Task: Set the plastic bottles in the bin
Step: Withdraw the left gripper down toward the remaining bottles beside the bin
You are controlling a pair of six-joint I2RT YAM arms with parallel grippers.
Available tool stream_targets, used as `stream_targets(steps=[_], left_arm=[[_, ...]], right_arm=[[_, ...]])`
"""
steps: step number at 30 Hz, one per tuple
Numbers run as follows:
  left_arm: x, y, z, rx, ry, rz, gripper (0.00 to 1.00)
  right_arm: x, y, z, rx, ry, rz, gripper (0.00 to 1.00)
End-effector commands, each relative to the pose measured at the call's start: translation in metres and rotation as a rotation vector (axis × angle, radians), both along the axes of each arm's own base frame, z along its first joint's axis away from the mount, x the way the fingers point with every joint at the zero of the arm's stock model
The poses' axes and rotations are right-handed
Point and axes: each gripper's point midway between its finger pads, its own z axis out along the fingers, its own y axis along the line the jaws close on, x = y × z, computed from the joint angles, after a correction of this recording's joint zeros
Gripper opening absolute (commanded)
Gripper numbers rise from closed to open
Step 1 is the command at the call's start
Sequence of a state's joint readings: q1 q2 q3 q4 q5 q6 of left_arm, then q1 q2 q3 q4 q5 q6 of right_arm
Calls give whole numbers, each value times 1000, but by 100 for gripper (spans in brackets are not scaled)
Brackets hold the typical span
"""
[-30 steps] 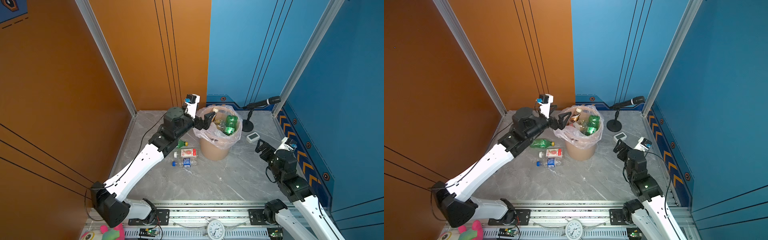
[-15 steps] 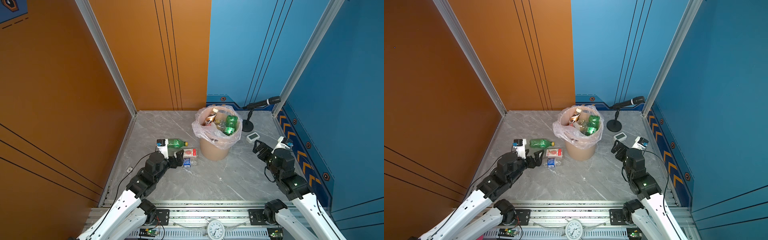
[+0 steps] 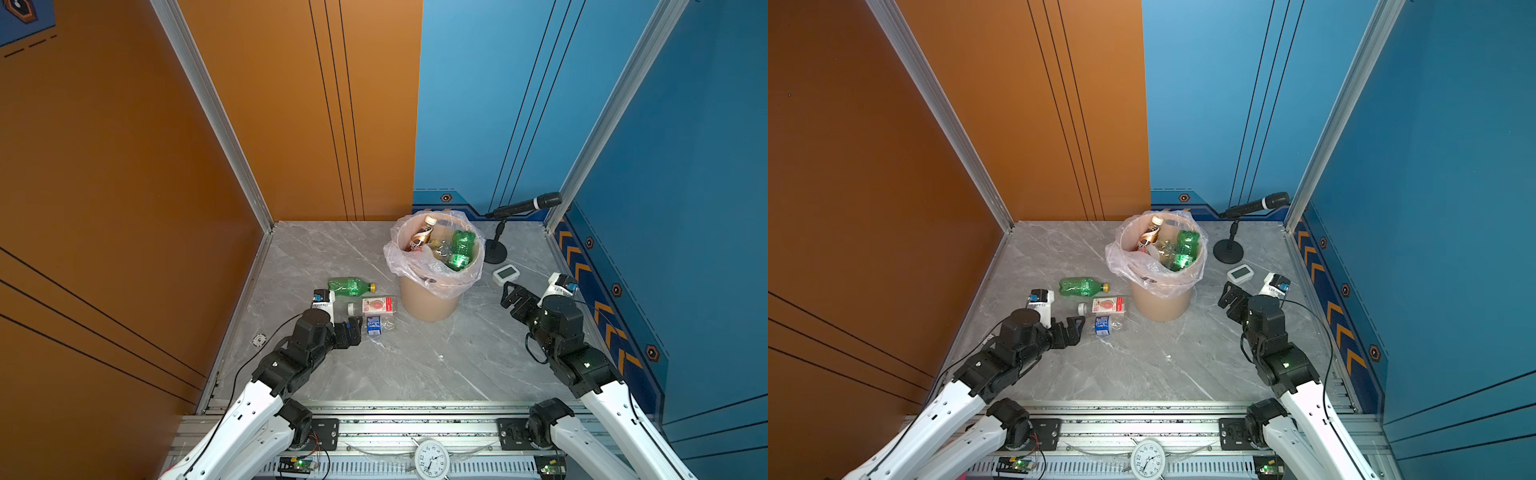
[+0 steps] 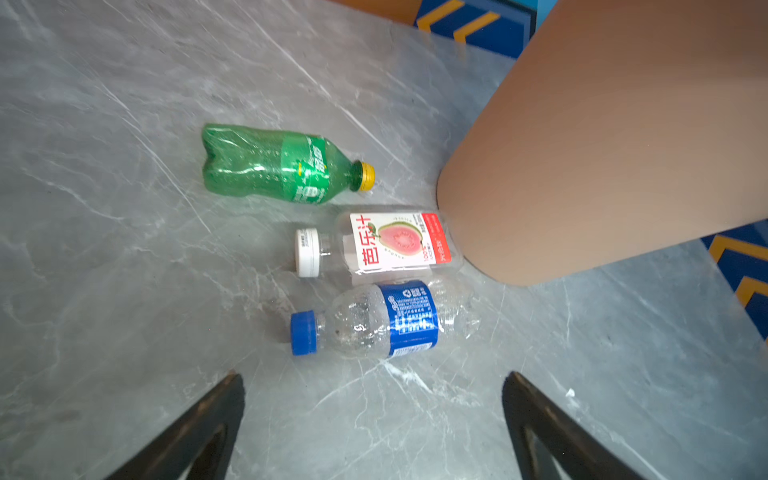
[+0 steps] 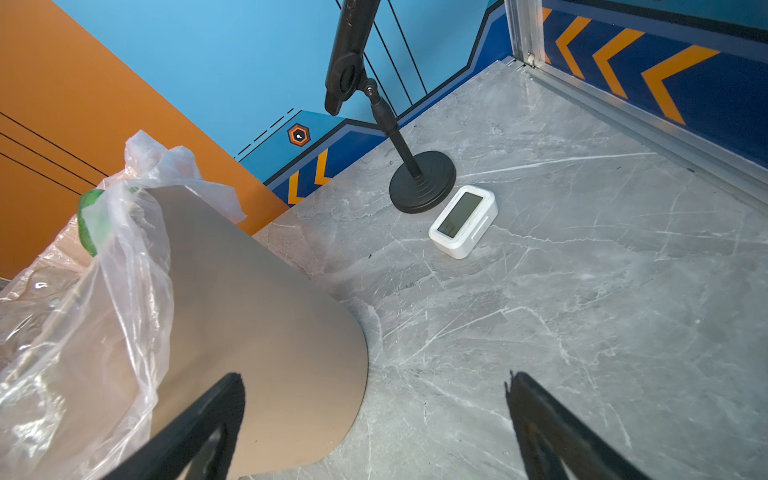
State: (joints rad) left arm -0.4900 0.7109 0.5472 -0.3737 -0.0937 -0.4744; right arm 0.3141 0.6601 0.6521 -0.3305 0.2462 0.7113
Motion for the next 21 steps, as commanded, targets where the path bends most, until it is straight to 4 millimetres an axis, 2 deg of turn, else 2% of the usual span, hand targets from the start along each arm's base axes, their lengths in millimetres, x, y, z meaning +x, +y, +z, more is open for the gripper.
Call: stream_targets(steps=[1, 6, 14, 21], left_arm=[[3, -16, 10, 6, 24, -96, 98], [10, -35, 7, 95, 86, -203, 98], [16, -52, -29, 393, 168, -338, 98], [23, -65, -43, 528, 134, -429, 98]], right_arm=[[-4, 2, -6, -14, 16, 20, 100], [-1, 9, -5, -15, 1, 62, 100], [1, 26, 2, -60, -27, 185, 100], [0, 30, 4, -77, -41, 226, 100]])
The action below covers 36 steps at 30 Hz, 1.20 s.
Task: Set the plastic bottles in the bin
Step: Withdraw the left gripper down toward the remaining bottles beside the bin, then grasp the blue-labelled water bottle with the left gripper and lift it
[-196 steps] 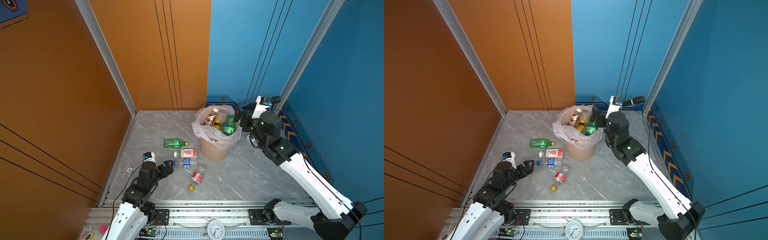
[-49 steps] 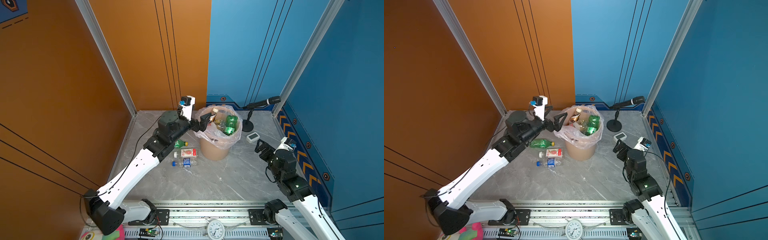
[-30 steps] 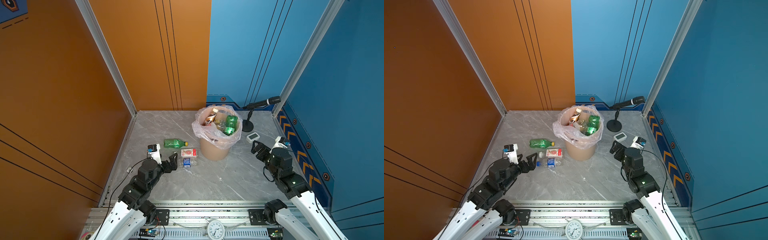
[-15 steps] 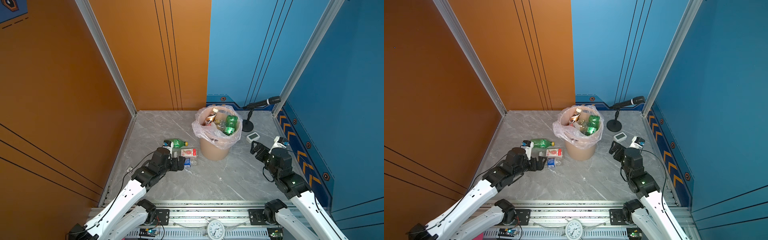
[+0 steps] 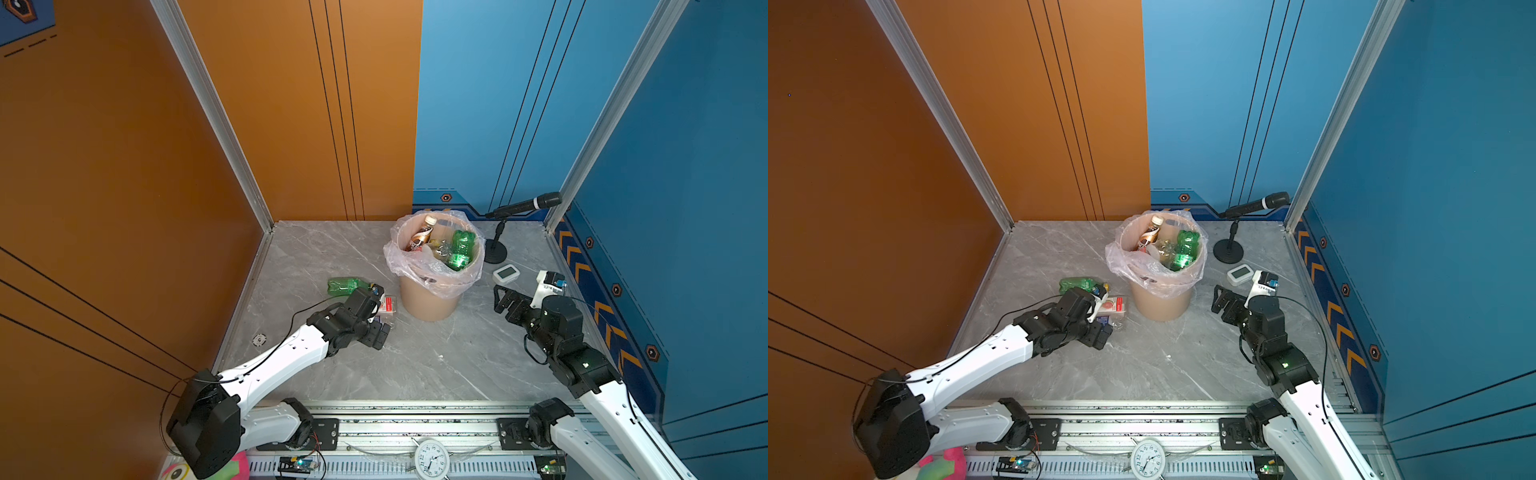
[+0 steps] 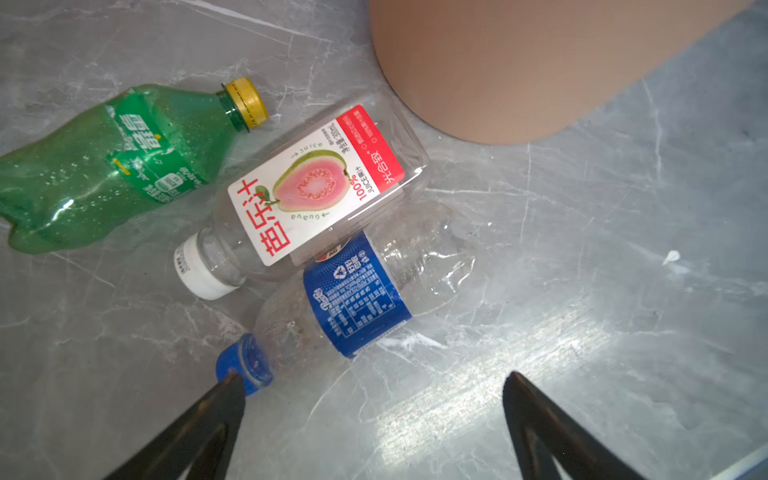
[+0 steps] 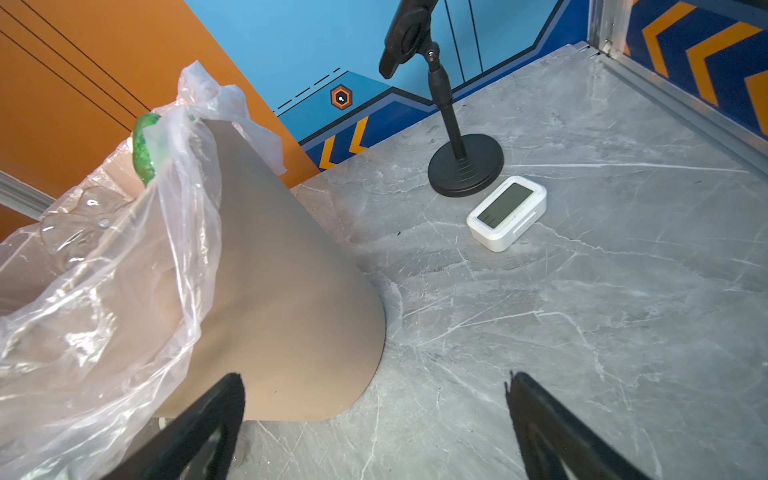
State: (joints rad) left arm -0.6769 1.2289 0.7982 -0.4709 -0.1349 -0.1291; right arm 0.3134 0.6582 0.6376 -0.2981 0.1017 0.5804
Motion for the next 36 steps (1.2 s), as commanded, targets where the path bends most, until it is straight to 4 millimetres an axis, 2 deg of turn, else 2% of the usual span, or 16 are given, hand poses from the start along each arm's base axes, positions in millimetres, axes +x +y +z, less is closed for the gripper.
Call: stream_targets(steps=[1, 6, 13, 16, 22, 29, 36], left_arm=[[12, 0, 7, 80, -58, -47, 98], [23, 1, -1, 131, -55, -51, 98], [40, -12, -8, 147, -45, -111, 98], [40, -14, -17, 156, 0, -133, 98], [42, -7, -39, 188, 76, -109, 99], [43, -5, -49, 187, 126, -80, 100], [33, -6, -57, 160, 187, -59, 97]], right_arm=[[0, 5, 4, -14, -27, 45, 100], [0, 3, 0, -9, -21, 39, 100], [0, 5, -2, 4, -18, 43, 100], [0, 4, -1, 1, -19, 39, 100], [2, 3, -2, 2, -13, 33, 100], [6, 4, -2, 5, -11, 33, 100], [7, 3, -3, 4, -5, 24, 100]])
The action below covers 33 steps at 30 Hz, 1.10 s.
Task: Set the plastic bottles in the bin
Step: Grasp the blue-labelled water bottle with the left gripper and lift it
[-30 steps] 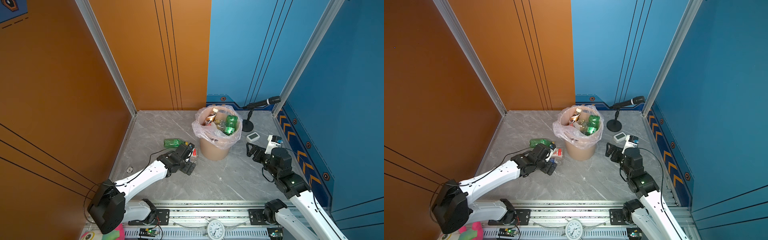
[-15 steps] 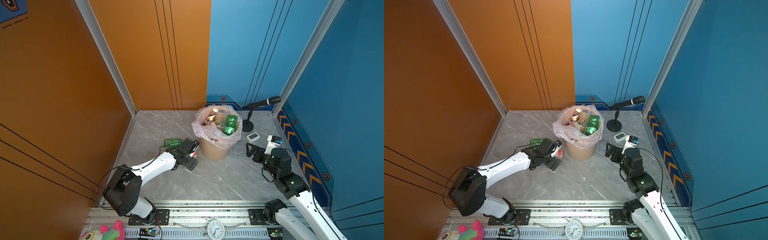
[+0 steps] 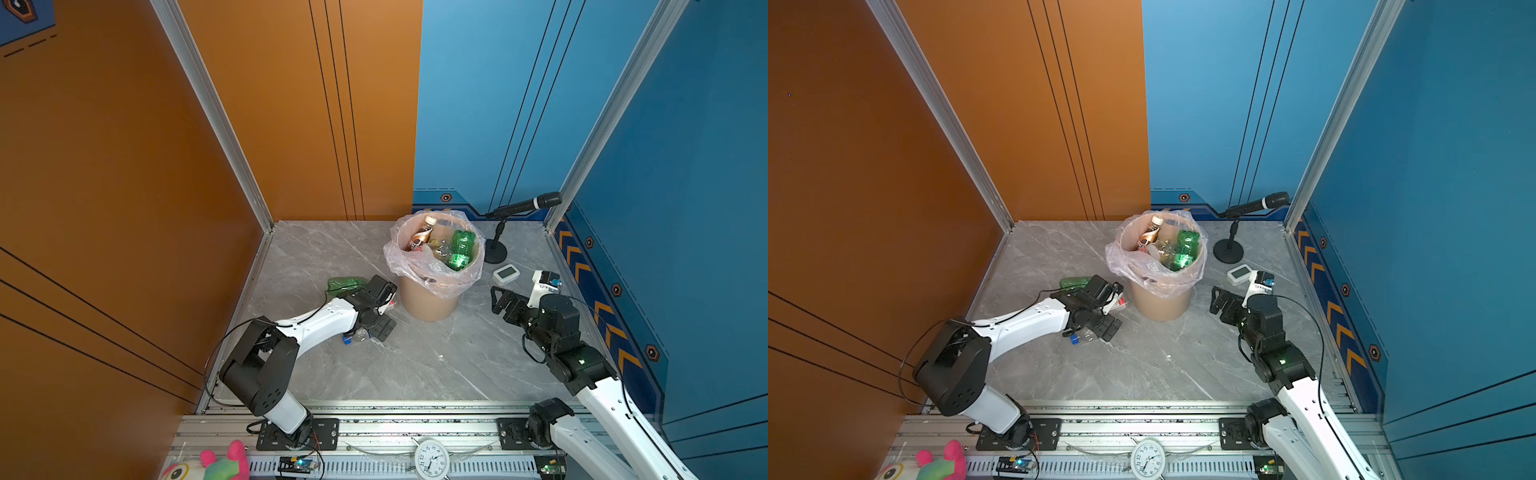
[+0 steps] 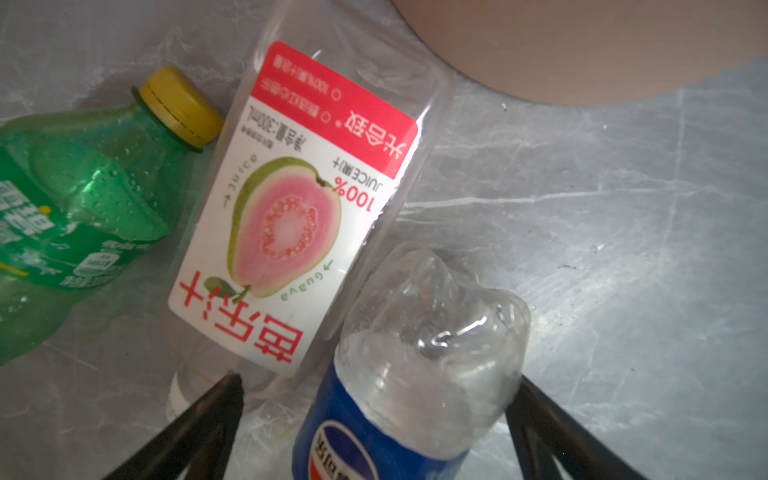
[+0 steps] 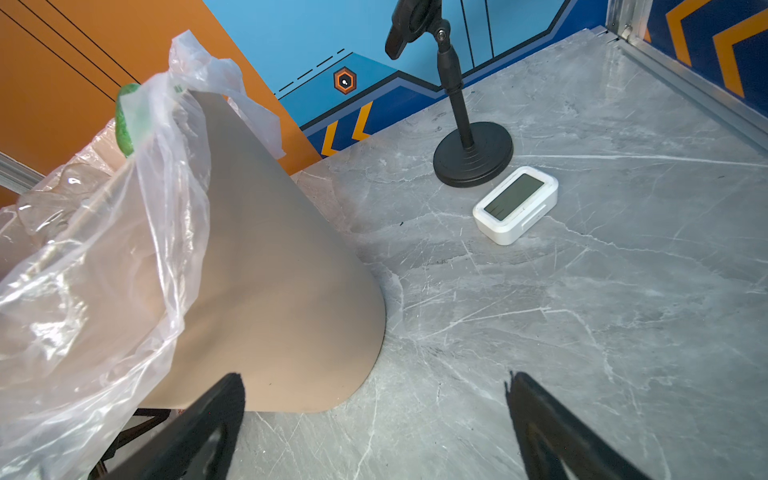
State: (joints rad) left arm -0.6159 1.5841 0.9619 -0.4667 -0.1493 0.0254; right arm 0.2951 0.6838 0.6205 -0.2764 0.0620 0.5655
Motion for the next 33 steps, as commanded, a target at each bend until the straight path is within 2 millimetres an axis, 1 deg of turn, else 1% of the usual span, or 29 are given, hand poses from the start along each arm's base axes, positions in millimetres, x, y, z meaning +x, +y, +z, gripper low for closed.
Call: stream_targets(steps=[1, 7, 10, 14, 17, 21, 25, 28, 30, 33], left_arm=[[-12, -2, -7, -31, 80, 23, 97], [-23, -2, -11, -14, 94, 42, 94], [-25, -3, -11, -4, 87, 45, 93], [-25, -4, -10, -7, 83, 53, 91], [-27, -7, -13, -17, 102, 58, 87], [-27, -12, -17, -25, 123, 61, 88], [-27, -13, -24, -22, 147, 81, 88], [-28, -14, -27, -19, 159, 88, 78], [-28, -14, -26, -25, 156, 90, 72], [-26, -18, -14, -49, 131, 87, 59]], right_arm=[[3, 0, 7, 11, -28, -1, 100], [3, -2, 5, 8, -25, -12, 100], [2, -3, 5, 9, -23, -17, 100], [2, -4, 5, 12, -24, -22, 100], [0, -5, 5, 11, -25, -25, 100], [-1, -8, 6, 11, -28, -35, 100], [-3, -10, 7, 9, -31, -40, 100], [-4, -12, 7, 7, -33, -47, 100], [-4, -13, 8, 8, -36, -50, 100], [-4, -13, 9, 8, -37, -51, 100]])
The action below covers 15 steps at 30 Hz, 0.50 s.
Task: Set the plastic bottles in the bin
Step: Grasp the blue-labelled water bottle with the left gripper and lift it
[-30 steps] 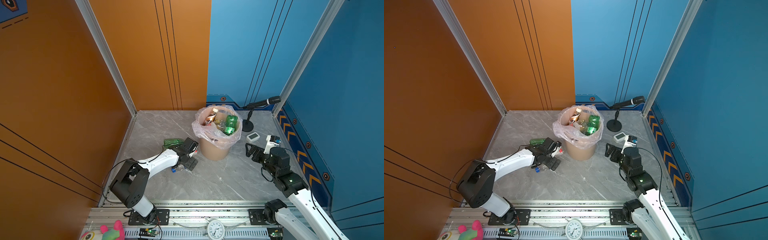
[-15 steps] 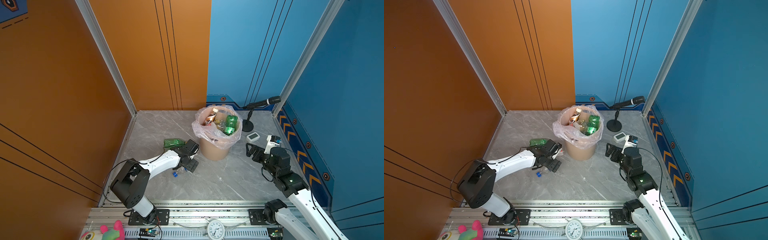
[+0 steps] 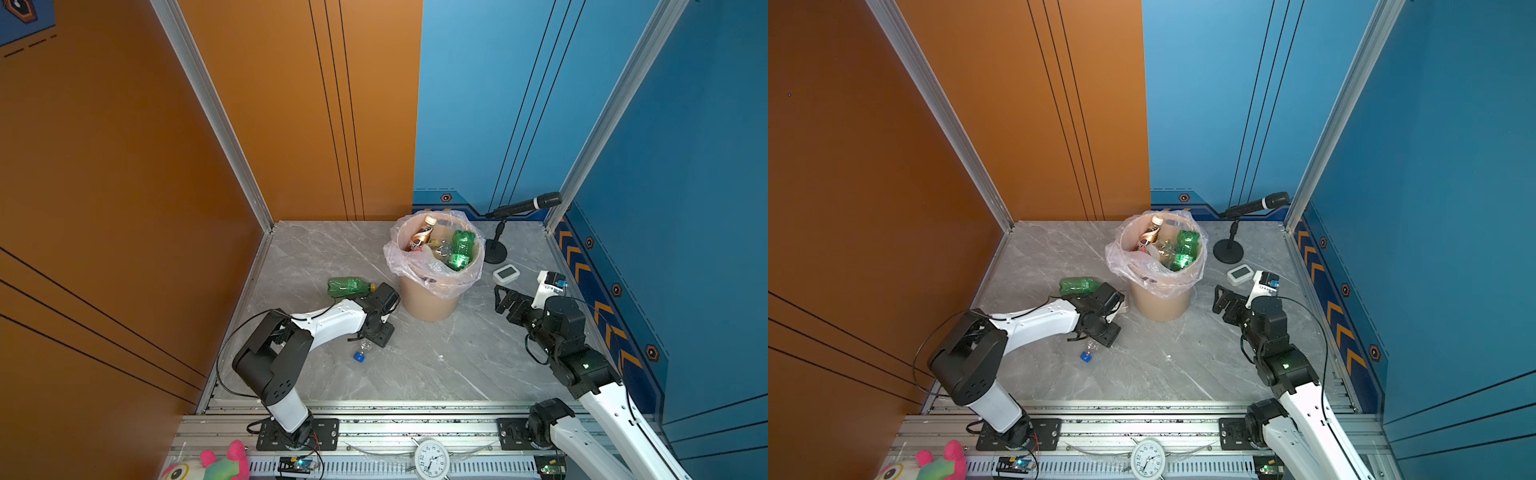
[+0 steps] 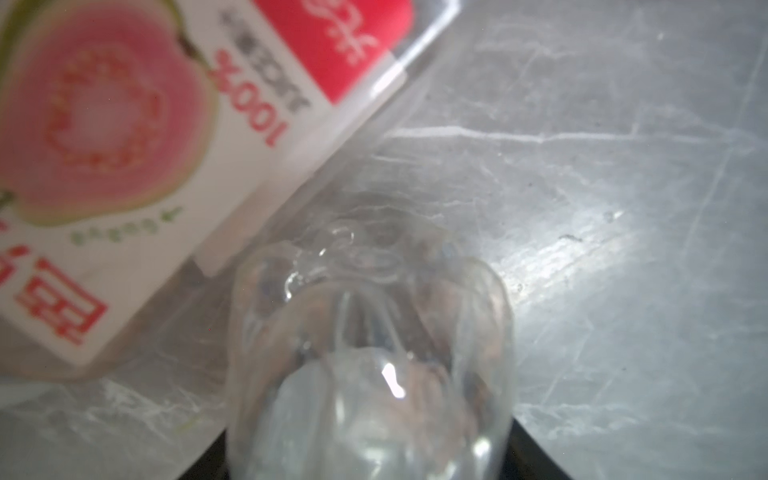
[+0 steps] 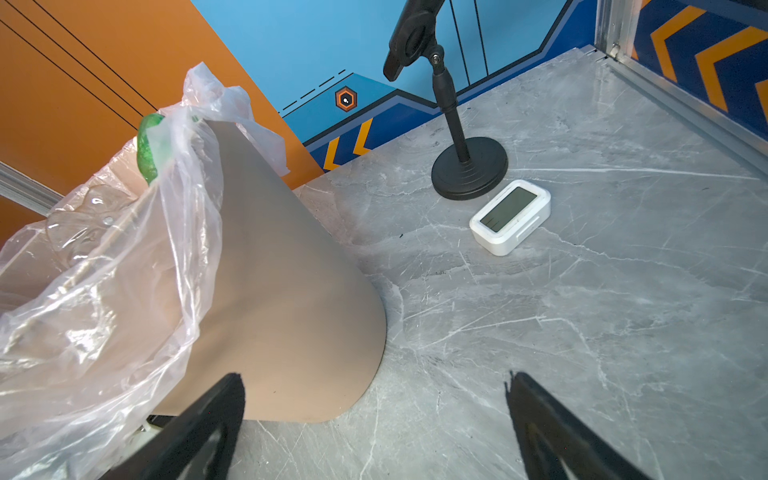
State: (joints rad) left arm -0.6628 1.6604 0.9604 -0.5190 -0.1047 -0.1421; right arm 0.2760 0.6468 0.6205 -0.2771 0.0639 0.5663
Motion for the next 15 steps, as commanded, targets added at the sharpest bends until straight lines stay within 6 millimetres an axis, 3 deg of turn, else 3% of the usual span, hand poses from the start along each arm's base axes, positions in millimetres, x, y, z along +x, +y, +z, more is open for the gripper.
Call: stream_targets(steps=[1, 6, 10, 15], left_arm=[[3, -10, 21, -47, -28, -3, 57], [8, -13, 60, -106, -103, 28, 48], [9, -18, 113, -218, -178, 79, 43], [-9, -15, 192, -450, -329, 125, 41]], right_arm=[[-1, -7, 0, 0, -1, -32, 100], [0, -12, 11, 9, 16, -59, 100], [1, -11, 30, 15, 39, -48, 100], [7, -10, 53, 34, 52, -31, 100]])
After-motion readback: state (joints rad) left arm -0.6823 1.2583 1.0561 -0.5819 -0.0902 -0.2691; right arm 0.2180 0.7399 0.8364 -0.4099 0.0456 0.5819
